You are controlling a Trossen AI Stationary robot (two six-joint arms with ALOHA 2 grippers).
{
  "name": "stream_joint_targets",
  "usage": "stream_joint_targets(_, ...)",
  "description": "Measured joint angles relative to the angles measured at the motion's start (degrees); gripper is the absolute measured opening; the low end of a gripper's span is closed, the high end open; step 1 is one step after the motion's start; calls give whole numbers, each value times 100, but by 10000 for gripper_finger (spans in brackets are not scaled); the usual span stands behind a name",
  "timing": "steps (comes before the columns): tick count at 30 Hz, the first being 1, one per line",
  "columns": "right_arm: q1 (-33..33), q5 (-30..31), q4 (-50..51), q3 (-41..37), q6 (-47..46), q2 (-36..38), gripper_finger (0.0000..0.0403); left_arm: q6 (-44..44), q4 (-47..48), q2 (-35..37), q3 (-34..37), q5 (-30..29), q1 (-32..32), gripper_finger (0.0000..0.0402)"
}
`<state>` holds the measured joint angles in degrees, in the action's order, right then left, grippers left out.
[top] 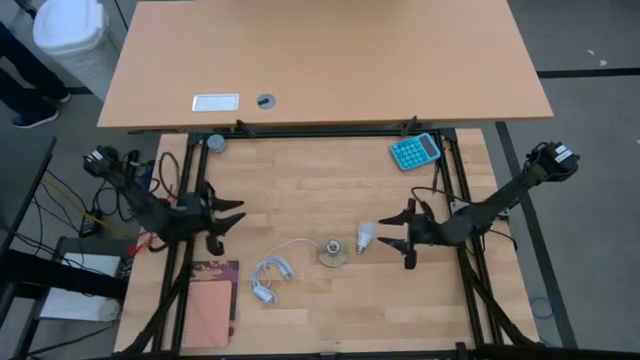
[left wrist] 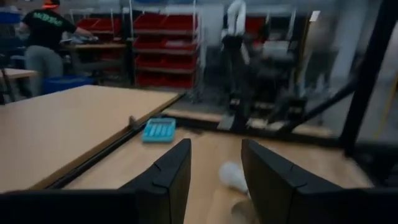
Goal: Screw lightbulb
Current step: Insert the lightbulb into the lamp socket
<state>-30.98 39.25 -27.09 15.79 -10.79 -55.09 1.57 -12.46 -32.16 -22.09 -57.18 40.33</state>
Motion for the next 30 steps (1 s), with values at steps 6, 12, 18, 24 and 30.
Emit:
stream_joint_targets(6,197,-3,1995,1031,-519,-278,228,35,74,-1591,-809,23,-186,147)
stream_joint_targets(12,462,-353,3516,1785,-1211,-494,228,610,29,-2693,-1212,527,-599,147)
stream_joint_targets(18,500,-755,3955,2174,-1164,-709,228,1200,-297,-3533,-1282,1792,-977,147)
stream_joint_targets(24,557,-864,4636,2658,-1211,-931,229,1553,-545,-4016,-1284,2929,-1526,147)
stream_joint_targets(30,850,-1425,4851,2783,-1101,-1015,229,1755,-620,-4226,-1289,3810,-2206,147)
